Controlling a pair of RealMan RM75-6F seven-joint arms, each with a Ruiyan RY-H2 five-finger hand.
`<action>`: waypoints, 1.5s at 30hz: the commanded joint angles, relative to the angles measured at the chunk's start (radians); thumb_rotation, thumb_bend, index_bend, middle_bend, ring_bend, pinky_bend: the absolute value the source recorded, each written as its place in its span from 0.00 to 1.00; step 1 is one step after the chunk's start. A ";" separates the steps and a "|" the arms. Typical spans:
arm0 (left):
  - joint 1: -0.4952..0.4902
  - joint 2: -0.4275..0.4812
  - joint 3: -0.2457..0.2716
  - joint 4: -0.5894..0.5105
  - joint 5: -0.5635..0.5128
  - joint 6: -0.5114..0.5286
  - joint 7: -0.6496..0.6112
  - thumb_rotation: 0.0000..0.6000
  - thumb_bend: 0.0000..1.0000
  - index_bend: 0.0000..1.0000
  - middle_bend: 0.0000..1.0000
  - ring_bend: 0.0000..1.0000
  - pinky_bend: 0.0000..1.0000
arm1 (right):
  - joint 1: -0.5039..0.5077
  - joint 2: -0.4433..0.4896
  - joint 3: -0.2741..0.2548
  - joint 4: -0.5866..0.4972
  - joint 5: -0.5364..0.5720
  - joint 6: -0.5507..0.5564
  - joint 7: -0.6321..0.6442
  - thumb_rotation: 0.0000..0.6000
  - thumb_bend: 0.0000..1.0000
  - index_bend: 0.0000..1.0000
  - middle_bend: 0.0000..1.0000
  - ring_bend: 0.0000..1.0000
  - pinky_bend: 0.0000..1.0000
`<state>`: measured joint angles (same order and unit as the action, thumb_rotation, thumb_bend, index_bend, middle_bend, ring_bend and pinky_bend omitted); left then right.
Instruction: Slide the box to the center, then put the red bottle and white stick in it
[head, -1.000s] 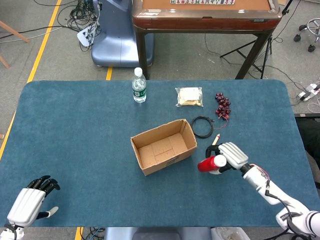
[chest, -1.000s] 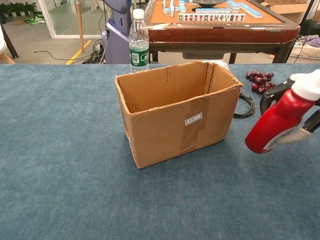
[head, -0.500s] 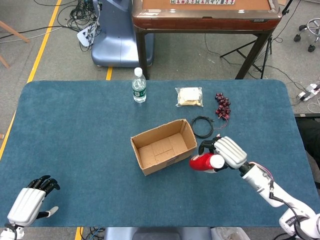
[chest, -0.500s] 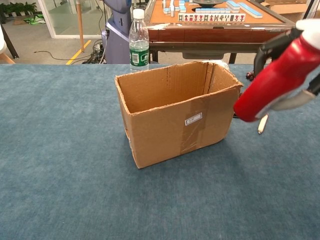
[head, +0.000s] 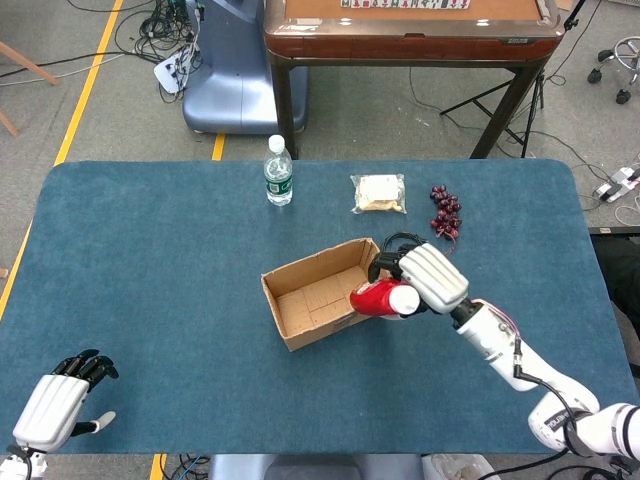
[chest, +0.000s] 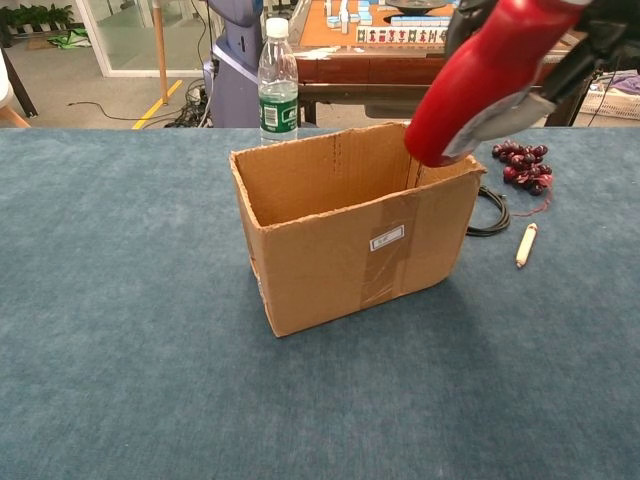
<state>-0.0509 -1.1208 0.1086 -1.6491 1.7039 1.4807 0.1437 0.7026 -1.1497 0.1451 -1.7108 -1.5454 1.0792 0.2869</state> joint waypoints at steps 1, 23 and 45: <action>0.000 0.001 0.000 0.001 -0.001 0.000 -0.003 1.00 0.00 0.41 0.33 0.19 0.28 | 0.036 -0.057 0.034 0.026 0.064 -0.044 -0.070 1.00 0.00 0.65 0.70 0.60 0.50; -0.001 0.004 -0.005 0.008 -0.014 -0.006 -0.020 1.00 0.00 0.41 0.33 0.19 0.28 | 0.109 -0.210 0.053 0.175 0.151 -0.163 -0.091 1.00 0.00 0.12 0.19 0.20 0.37; -0.005 -0.005 -0.005 0.009 -0.021 -0.020 0.000 1.00 0.00 0.41 0.33 0.19 0.28 | -0.111 -0.023 0.005 0.058 0.059 0.188 -0.431 1.00 0.81 0.74 0.80 0.72 0.66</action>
<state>-0.0554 -1.1260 0.1032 -1.6400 1.6828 1.4606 0.1436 0.6136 -1.1796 0.1566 -1.6675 -1.4867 1.2480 -0.1116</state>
